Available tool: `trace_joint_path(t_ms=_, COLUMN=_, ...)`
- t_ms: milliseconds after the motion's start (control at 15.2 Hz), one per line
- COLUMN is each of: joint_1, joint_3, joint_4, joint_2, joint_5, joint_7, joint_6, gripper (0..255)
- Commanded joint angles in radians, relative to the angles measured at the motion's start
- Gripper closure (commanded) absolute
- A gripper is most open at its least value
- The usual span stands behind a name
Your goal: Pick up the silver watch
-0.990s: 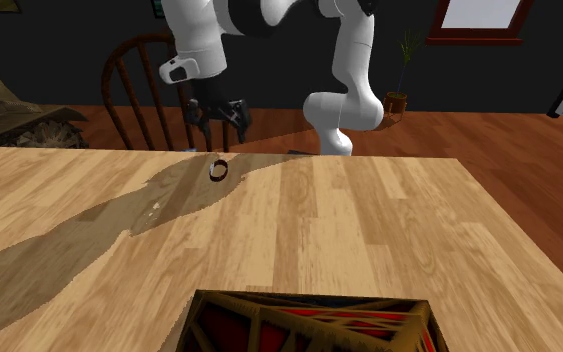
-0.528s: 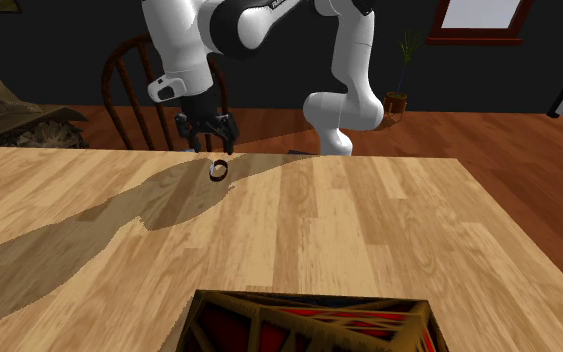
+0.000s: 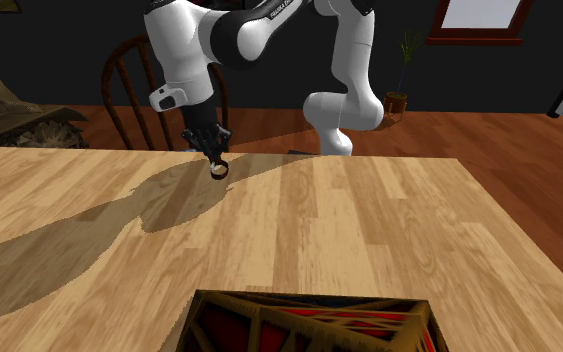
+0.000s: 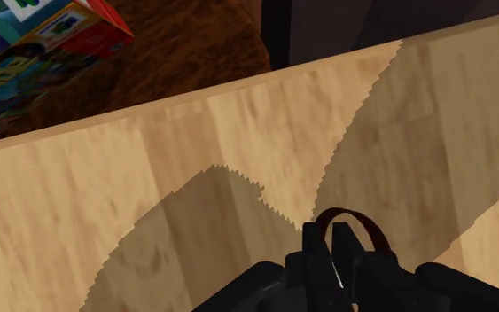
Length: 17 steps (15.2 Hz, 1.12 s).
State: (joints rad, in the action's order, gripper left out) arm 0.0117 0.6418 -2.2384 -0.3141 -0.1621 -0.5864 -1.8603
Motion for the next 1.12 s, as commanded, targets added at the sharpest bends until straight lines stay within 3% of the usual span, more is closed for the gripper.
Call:
trace_joint_path(t_ms=0, joint_1=0.0, joint_3=0.0, joint_4=0.0, joint_2=0.0, joint_5=0.0, joint_7=0.0, joint_6=0.0, gripper=255)
trace_joint_path(t_ms=330, joint_1=0.0, joint_3=0.0, joint_4=0.001, joint_2=0.0, joint_5=0.0, joint_7=-0.001, joint_6=0.001, gripper=255)
trace_joint_path(t_ms=1056, joint_1=0.003, joint_3=-0.026, joint_4=0.126, joint_2=-0.027, joint_5=0.0, joint_7=0.009, joint_6=0.151, gripper=255)
